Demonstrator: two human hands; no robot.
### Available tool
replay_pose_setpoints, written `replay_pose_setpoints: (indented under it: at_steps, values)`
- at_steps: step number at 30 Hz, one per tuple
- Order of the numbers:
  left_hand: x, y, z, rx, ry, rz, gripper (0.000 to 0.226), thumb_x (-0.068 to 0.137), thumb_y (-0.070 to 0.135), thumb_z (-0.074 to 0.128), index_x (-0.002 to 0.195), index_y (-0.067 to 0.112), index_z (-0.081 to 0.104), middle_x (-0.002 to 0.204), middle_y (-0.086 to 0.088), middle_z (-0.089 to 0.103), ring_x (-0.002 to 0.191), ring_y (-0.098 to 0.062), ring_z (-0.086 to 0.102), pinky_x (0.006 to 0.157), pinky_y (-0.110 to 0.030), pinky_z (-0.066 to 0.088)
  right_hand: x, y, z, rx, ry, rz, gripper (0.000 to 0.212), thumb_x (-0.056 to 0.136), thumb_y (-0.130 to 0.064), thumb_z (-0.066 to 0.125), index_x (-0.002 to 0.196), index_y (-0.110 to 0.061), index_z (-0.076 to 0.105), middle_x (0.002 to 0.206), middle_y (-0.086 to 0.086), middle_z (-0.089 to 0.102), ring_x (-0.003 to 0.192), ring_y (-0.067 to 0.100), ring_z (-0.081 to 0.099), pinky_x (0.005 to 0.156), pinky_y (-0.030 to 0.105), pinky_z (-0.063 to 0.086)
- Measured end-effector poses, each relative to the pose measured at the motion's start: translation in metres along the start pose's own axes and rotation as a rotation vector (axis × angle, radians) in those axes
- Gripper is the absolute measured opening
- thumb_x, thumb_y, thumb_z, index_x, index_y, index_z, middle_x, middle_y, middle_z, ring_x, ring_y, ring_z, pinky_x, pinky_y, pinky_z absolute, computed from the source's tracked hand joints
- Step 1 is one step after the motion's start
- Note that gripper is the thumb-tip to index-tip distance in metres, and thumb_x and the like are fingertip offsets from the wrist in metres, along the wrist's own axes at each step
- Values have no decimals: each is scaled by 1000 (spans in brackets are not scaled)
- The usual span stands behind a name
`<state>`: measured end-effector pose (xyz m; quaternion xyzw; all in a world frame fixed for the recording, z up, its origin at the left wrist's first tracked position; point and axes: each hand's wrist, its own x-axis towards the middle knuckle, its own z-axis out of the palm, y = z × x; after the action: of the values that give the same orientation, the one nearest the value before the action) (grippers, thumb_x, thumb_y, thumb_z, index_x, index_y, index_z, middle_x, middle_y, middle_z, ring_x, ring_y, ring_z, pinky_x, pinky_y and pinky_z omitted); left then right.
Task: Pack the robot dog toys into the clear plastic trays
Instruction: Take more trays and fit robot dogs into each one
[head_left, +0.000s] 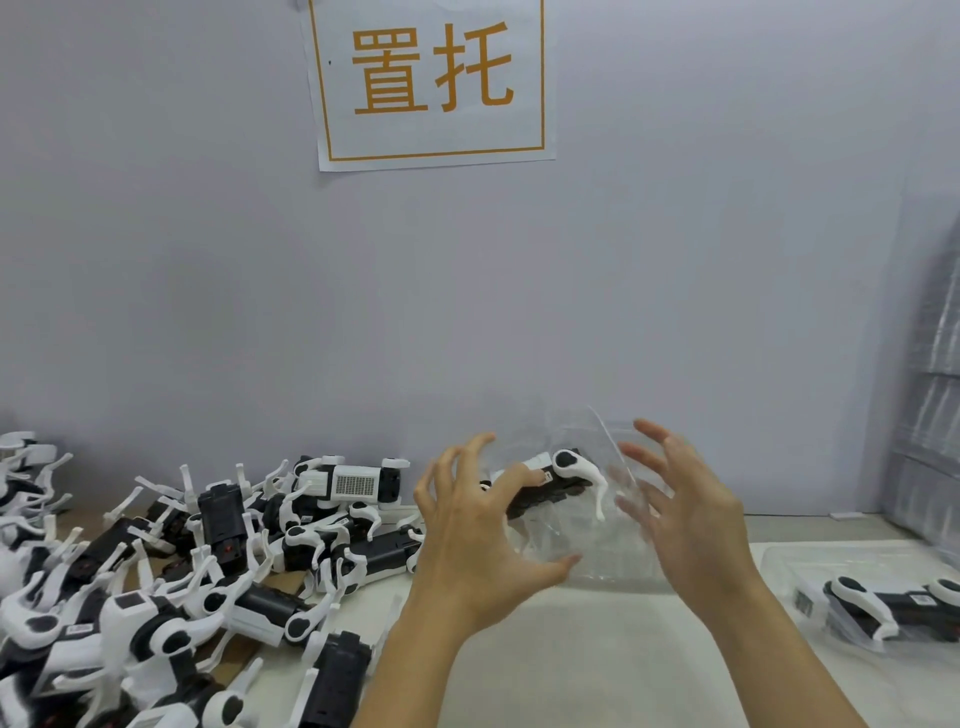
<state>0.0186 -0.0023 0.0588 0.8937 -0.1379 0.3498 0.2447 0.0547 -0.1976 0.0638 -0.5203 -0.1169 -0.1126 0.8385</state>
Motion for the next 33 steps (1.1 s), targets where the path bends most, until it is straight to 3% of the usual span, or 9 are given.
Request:
replay_pose_setpoints:
  at_steps: [4, 8, 12, 15, 17, 20, 24, 28, 33]
  values:
    - [1, 2, -6, -412, 43, -211, 61, 47, 75, 70, 102, 52, 57, 140, 18, 35, 140, -4, 26, 115, -40, 23, 0, -9, 2, 200, -18, 81, 42, 101, -40, 42, 122, -15, 68, 118, 9, 71, 105, 29, 69, 94, 44, 47]
    - [2, 6, -10, -685, 91, -283, 58, 51, 70, 76, 102, 50, 59, 121, 30, 54, 119, 12, 45, 95, -18, 36, -6, -2, 26, 161, -88, 112, 50, 103, -42, 35, 112, -10, 72, 99, 6, 73, 92, 26, 65, 83, 39, 47]
    - [3, 6, -11, -1069, 59, -379, 61, 62, 58, 79, 110, 26, 62, 118, 1, 70, 115, -17, 63, 104, -48, 44, -14, 3, 45, -19, -186, 16, 53, 102, -51, 28, 113, -29, 74, 112, 5, 73, 103, 24, 68, 86, 38, 47]
    - [0, -1, -13, -1381, 9, -483, 77, 64, 62, 80, 123, 18, 61, 126, -11, 66, 122, -30, 60, 104, -58, 43, -17, 1, 54, -208, -234, -117, 41, 98, -51, 42, 115, -30, 73, 110, -2, 74, 101, 17, 69, 84, 35, 52]
    - [-3, -3, -15, -1605, -10, -520, 75, 71, 61, 77, 130, 18, 60, 133, -18, 61, 124, -40, 57, 95, -56, 50, -16, 0, 59, -423, -217, -226, 25, 97, -37, 54, 112, -30, 73, 103, -9, 74, 94, 8, 68, 78, 26, 52]
    - [-9, -6, -15, -1716, -24, -609, 65, 76, 69, 64, 126, 28, 65, 130, -15, 65, 117, -39, 63, 83, -47, 57, -19, 1, 67, -744, -214, -380, 18, 93, -25, 66, 103, -40, 71, 92, -19, 70, 86, 1, 64, 68, 15, 48]
    - [-12, -10, -10, -1807, 27, -751, 61, 75, 73, 60, 118, 31, 71, 122, -13, 69, 107, -42, 67, 78, -51, 58, -23, -1, 75, -790, -264, -461, 21, 91, -30, 68, 91, -51, 65, 86, -26, 67, 80, -2, 64, 64, 9, 47]
    - [-13, -11, -8, -1881, 20, -774, 66, 69, 75, 67, 117, 30, 71, 124, -17, 67, 110, -45, 65, 79, -54, 56, -24, -2, 79, -881, -237, -486, 18, 91, -32, 69, 108, -33, 71, 85, -19, 67, 79, -2, 62, 64, 9, 46]
    - [-13, -14, -7, -1945, -23, -734, 86, 63, 73, 75, 131, 23, 63, 126, -23, 64, 111, -47, 64, 80, -56, 54, -25, -10, 77, -939, -307, -433, 37, 84, -42, 73, 121, -35, 67, 98, -19, 65, 86, -3, 61, 70, 10, 47]
